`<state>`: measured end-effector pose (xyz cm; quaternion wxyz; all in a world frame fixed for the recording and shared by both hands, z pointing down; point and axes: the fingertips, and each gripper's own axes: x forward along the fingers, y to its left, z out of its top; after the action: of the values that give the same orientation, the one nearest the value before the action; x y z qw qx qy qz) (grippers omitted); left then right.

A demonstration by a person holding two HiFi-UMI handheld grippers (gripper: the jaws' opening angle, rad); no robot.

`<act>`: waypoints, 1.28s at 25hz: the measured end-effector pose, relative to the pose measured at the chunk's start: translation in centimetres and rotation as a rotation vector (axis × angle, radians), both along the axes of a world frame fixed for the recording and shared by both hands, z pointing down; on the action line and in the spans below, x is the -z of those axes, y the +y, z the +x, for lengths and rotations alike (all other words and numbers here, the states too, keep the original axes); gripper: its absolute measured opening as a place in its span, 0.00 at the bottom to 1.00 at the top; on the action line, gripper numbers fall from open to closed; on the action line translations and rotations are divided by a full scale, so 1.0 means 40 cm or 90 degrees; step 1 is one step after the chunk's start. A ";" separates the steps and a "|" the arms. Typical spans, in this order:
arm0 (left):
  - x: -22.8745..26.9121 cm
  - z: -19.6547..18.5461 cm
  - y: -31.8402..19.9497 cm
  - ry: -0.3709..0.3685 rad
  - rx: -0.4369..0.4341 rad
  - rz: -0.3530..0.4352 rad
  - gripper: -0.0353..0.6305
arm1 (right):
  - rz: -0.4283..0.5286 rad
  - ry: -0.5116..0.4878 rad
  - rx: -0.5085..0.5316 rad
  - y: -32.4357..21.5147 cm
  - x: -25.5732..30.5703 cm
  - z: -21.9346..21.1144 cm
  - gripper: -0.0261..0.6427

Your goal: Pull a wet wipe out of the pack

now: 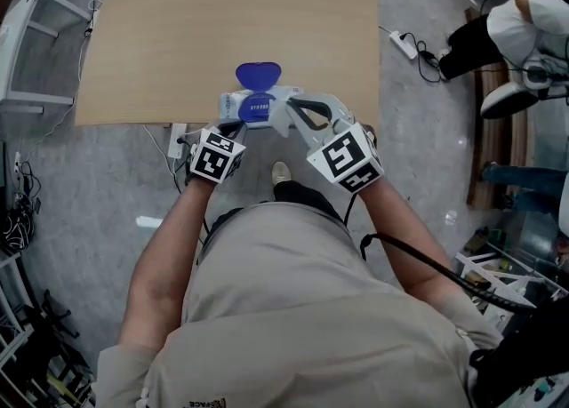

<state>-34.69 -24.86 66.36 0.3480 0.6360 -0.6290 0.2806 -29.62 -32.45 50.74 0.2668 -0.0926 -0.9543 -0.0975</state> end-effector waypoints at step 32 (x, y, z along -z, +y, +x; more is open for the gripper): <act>0.633 0.313 0.598 0.037 -0.077 0.350 0.06 | -0.015 -0.106 -0.178 0.492 0.259 0.369 0.05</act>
<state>-22.19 -0.92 41.05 0.1626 0.7508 -0.6321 0.1016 -14.87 -12.76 40.37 0.1968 0.0462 -0.9778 -0.0553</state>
